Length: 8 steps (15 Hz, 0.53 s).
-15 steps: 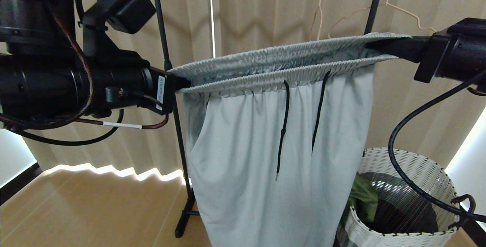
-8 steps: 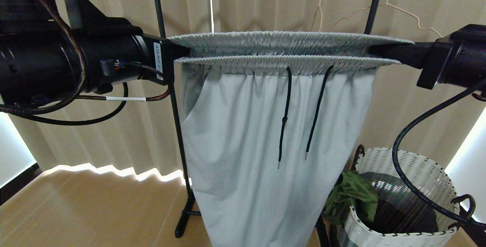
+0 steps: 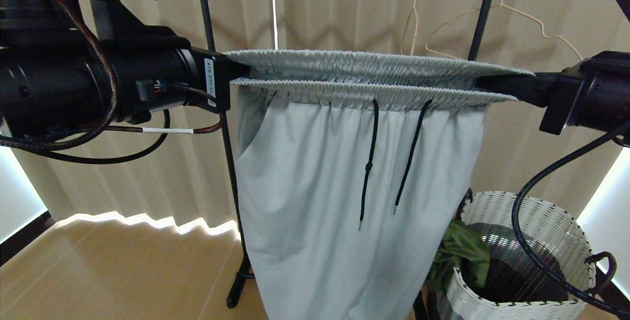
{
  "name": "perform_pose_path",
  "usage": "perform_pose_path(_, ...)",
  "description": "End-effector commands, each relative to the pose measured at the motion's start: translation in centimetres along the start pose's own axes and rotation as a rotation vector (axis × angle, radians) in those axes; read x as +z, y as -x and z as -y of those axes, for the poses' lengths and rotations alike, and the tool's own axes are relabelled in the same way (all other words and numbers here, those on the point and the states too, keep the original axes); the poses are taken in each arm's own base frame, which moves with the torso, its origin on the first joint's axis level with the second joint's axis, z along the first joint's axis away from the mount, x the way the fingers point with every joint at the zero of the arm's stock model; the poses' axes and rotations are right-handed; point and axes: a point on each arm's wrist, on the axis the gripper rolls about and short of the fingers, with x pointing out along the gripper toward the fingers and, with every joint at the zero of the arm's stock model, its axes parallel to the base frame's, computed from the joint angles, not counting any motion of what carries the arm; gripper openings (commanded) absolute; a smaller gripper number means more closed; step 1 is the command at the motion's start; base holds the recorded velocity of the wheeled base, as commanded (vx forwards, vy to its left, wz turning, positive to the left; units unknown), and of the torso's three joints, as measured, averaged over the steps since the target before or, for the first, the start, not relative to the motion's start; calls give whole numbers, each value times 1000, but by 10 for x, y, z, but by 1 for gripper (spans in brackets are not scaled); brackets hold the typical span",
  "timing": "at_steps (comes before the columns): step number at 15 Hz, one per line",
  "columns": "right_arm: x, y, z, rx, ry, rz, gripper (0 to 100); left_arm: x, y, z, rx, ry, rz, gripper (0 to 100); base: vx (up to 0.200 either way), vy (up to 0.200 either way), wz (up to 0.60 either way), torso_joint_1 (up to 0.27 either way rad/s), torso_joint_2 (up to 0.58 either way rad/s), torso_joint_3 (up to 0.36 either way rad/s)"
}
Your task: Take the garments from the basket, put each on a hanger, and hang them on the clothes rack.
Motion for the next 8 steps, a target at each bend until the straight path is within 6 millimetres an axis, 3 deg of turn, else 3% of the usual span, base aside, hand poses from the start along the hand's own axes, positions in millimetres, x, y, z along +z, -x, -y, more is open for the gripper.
perform_pose_path(1, -2, 4, -1, 1, 0, -1, 100, -1, -2, 1, -2, -1, -2, 0, 0, 0, 0, 0, 0, 0)
perform_pose_path(4, -1, 8, -2, 3, 2, 14, 100, -4, -5, 0, 2, -1, -17, 0, 0, 0, 0, 0, 0, 0)
perform_pose_path(8, -10, 28, -19, 73, 7, 15, 100, -11, -8, -7, 34, 1, -47, 0, 0, 0, 0, 0, 0, 0)
